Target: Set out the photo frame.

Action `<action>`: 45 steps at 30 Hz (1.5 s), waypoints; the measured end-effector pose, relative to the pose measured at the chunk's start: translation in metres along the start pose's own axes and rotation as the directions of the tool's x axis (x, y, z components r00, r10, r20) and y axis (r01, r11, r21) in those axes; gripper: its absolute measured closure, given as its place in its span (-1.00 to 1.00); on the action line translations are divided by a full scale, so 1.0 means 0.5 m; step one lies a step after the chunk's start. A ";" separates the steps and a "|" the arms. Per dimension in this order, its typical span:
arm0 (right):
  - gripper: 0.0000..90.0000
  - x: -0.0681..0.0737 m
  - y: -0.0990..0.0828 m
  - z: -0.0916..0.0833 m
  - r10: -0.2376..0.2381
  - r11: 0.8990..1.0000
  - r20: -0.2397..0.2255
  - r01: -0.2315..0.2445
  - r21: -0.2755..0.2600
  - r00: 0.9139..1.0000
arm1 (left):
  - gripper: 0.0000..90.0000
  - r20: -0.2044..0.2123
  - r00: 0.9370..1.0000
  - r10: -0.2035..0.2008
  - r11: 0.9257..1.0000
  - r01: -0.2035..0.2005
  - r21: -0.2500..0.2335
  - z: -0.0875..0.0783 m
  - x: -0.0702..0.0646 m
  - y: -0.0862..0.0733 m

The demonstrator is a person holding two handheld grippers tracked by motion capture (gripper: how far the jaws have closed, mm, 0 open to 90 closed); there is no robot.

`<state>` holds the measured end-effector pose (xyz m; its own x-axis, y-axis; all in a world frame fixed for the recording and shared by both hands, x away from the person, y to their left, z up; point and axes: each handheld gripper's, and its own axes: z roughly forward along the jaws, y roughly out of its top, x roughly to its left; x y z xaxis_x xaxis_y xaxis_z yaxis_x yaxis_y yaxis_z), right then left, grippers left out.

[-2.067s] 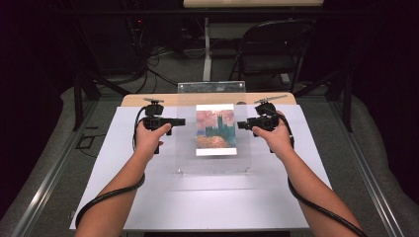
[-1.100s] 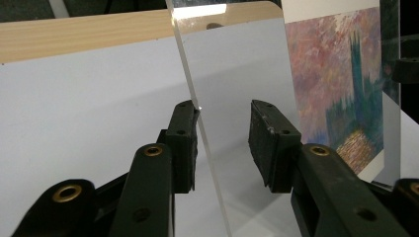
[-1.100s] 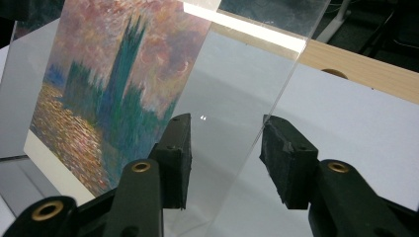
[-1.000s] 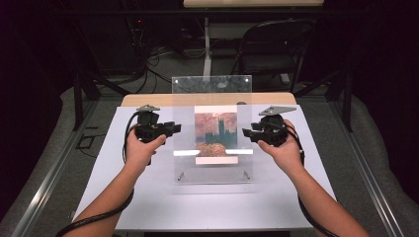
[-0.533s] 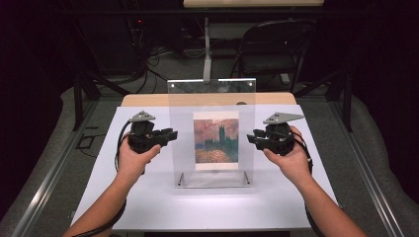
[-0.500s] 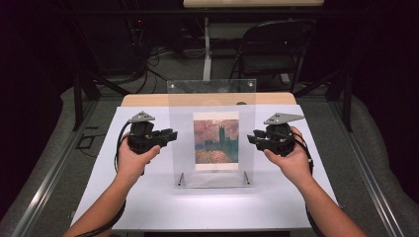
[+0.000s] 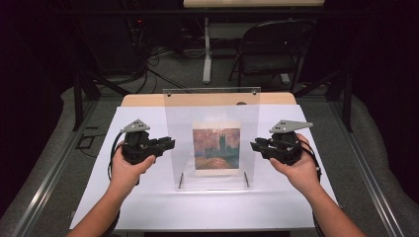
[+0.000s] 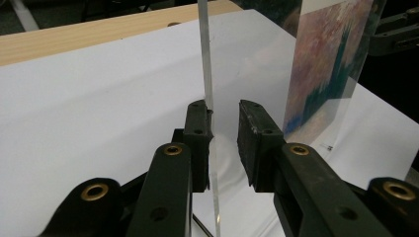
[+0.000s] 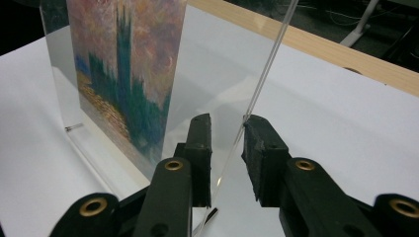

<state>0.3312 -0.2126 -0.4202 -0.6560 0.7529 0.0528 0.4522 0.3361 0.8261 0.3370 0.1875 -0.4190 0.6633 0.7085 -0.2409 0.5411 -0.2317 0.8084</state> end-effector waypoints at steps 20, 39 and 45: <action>0.52 0.032 -0.040 -0.032 0.014 1.000 -0.072 -0.016 -0.020 0.997 | 0.54 0.045 0.998 0.033 0.999 -0.033 0.000 -0.022 -0.033 -0.042; 0.28 0.032 -0.037 -0.032 0.024 0.999 -0.091 -0.026 -0.023 0.996 | 0.17 0.041 0.999 -0.007 1.000 0.007 0.006 -0.021 -0.031 -0.043; -0.03 0.034 -0.038 -0.029 0.021 0.999 -0.087 -0.025 -0.043 0.996 | -0.09 0.033 0.999 -0.010 1.000 0.010 0.013 -0.026 -0.027 -0.044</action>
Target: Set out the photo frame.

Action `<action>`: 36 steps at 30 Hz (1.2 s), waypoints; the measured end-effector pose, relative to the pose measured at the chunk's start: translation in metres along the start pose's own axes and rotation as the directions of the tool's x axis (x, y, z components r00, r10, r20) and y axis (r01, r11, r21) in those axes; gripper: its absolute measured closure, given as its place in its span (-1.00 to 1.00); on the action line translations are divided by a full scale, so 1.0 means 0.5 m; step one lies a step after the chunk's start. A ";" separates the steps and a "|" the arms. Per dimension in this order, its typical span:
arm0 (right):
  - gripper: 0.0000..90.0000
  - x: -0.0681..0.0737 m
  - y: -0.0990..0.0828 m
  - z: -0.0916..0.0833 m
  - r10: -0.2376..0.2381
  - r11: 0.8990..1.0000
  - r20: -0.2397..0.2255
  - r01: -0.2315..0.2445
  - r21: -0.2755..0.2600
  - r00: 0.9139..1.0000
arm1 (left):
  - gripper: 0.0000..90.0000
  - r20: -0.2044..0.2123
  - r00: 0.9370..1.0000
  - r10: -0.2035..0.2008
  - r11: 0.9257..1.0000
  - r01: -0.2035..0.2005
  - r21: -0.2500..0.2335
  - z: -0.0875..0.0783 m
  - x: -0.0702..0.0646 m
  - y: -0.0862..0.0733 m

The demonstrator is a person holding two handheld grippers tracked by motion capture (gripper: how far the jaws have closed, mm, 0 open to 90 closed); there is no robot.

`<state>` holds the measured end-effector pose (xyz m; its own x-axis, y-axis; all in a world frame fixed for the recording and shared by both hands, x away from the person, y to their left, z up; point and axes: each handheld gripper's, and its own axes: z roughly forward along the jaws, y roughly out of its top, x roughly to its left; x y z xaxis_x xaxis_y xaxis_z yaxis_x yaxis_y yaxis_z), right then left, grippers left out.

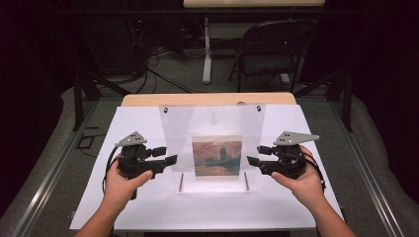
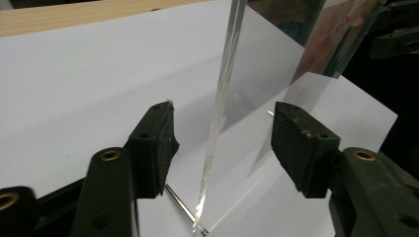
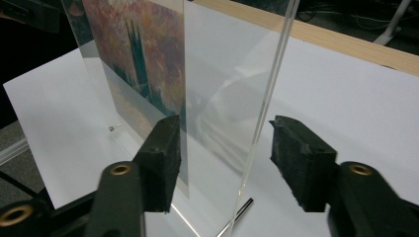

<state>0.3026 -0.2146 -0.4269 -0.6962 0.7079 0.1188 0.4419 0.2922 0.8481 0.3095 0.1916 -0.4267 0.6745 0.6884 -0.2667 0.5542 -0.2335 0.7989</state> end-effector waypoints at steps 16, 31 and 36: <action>-0.23 -0.007 -0.027 -0.030 0.013 1.000 0.054 -0.013 0.001 0.998 | -0.21 -0.123 0.992 0.016 1.000 -0.016 -0.004 -0.047 0.010 -0.028; -0.23 -0.035 -0.119 -0.057 0.107 0.994 0.199 -0.107 -0.014 0.974 | -0.19 -0.206 0.968 -0.145 0.989 0.145 -0.014 -0.052 0.075 -0.142; -0.23 -0.039 -0.155 -0.037 0.136 0.990 0.216 -0.140 0.001 0.967 | -0.19 -0.204 0.962 -0.180 0.983 0.183 -0.004 -0.032 0.086 -0.178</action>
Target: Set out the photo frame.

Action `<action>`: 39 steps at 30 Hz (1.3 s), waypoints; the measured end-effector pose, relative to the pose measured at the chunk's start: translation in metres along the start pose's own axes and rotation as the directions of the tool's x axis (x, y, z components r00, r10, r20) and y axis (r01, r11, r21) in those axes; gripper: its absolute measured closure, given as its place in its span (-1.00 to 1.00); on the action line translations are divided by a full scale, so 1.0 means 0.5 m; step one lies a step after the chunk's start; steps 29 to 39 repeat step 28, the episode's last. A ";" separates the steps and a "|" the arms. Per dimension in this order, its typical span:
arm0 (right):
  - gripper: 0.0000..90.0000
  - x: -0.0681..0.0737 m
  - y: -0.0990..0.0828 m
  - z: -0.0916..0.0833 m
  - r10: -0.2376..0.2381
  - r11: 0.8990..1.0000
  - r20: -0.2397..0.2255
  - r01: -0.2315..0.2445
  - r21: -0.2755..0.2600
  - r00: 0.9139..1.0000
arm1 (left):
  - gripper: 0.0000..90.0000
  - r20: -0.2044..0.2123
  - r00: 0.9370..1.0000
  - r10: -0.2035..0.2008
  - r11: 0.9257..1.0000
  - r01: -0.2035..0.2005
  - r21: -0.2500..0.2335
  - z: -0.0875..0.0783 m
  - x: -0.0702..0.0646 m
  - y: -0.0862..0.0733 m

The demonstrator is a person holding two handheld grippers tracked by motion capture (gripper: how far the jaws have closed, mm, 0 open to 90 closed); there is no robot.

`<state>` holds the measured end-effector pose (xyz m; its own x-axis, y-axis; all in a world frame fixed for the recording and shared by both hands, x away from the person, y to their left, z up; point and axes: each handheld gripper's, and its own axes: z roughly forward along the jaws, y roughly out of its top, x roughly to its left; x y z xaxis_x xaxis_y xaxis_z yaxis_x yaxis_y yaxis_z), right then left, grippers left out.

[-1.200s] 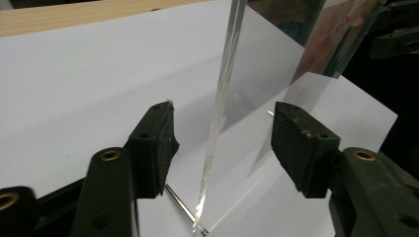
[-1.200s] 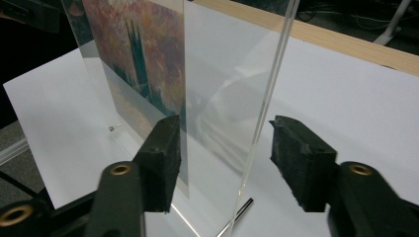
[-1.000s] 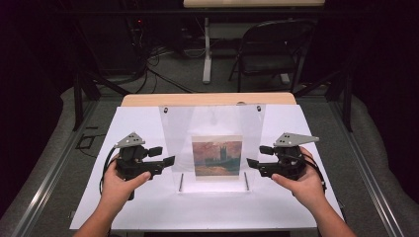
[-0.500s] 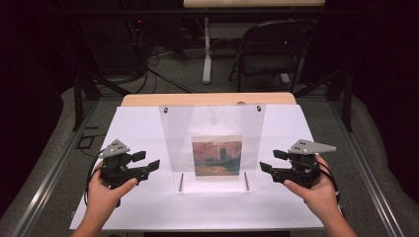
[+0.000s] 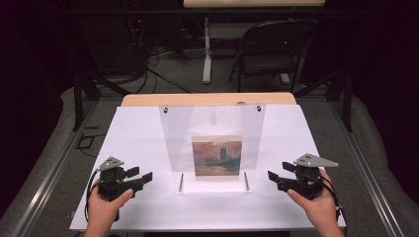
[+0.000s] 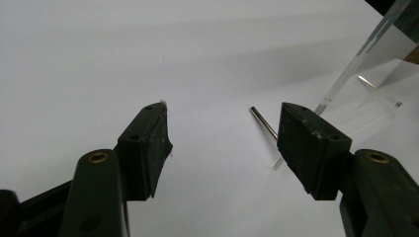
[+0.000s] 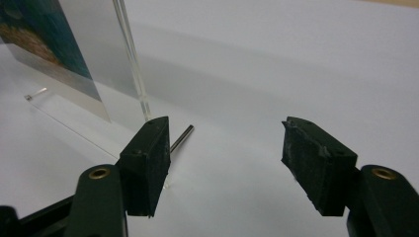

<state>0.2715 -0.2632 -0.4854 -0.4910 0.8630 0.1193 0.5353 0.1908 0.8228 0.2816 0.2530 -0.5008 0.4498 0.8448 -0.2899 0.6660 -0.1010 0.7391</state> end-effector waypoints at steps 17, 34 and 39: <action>-0.20 -0.010 -0.085 0.067 0.038 0.999 0.025 -0.039 0.036 0.999 | -0.18 -0.010 1.000 -0.025 1.000 0.025 0.008 0.058 0.026 -0.057; -0.19 -0.026 -0.092 0.070 0.104 0.994 0.008 -0.105 0.035 0.995 | -0.17 -0.005 0.999 -0.033 0.999 0.033 0.012 0.061 0.029 -0.058; -0.19 -0.026 -0.092 0.070 0.104 0.994 0.008 -0.105 0.035 0.995 | -0.17 -0.005 0.999 -0.033 0.999 0.033 0.012 0.061 0.029 -0.058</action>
